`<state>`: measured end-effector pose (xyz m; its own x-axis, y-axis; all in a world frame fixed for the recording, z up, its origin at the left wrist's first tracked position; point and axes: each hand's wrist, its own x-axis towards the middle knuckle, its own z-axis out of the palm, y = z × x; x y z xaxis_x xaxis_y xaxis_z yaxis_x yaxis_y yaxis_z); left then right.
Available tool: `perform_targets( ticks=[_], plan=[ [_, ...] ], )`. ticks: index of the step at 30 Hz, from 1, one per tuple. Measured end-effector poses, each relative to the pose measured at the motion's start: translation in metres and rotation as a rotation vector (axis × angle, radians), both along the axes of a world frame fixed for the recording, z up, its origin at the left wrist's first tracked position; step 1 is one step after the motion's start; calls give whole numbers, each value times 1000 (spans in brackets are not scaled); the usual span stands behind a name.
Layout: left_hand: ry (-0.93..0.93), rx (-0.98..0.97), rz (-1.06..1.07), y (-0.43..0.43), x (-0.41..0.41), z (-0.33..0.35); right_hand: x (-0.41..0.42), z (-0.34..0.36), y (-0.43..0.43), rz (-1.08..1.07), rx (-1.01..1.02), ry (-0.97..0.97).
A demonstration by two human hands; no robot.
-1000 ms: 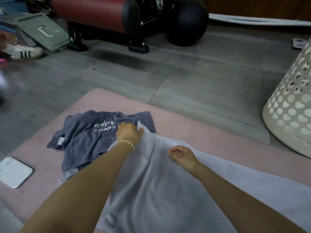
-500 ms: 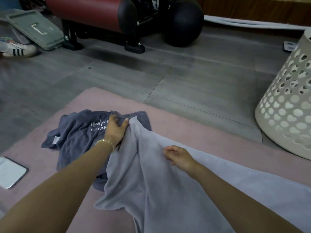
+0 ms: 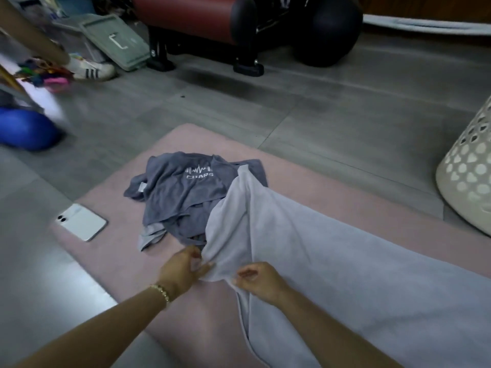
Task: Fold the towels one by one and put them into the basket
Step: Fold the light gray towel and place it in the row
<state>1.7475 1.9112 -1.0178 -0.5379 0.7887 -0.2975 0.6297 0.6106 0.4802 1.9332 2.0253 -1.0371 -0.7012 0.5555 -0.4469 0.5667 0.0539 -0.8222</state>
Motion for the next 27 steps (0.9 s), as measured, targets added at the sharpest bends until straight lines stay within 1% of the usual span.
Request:
perform_targets(
  ticks=[1, 3, 5, 6, 7, 9, 11, 13, 15, 17, 20, 23, 25, 27],
  plan=[
    [-114, -6, 14, -2, 6, -4, -1, -3, -7, 11, 96, -30],
    [-228, 53, 90, -3, 13, -10, -2, -3, -17, 26, 233, -70],
    [-253, 78, 195, 0, 13, -5, -4, 0, -24, 41, 266, -121],
    [-238, 91, 202, 1, 12, 1, -5, -1, -25, 25, 239, -135],
    [-217, 122, 184, 2, 12, 9, -6, -1, -24, -17, 170, -98],
    [-223, 300, 167, 7, 15, 33, -4, 11, -16, -154, -48, 51],
    [-297, 448, 147, 21, 26, 61, 6, 34, 2, -277, -256, 125],
    [-385, 501, 124, 41, 45, 91, 24, 58, 24, -326, -368, 131],
    [-510, 531, 59, 66, 75, 117, 51, 81, 47, -357, -445, 154],
    [-650, 515, -73, 92, 115, 138, 87, 102, 69, -415, -509, 199],
    [-740, 368, -320, 128, 192, 155, 160, 130, 96, -559, -602, 285],
    [-865, 237, -560, 154, 277, 155, 245, 146, 106, -686, -628, 323],
    [-901, 143, -699, 160, 337, 143, 303, 145, 99, -736, -635, 317],
    [-887, 43, -811, 155, 392, 125, 355, 135, 83, -803, -638, 270]
  ],
)
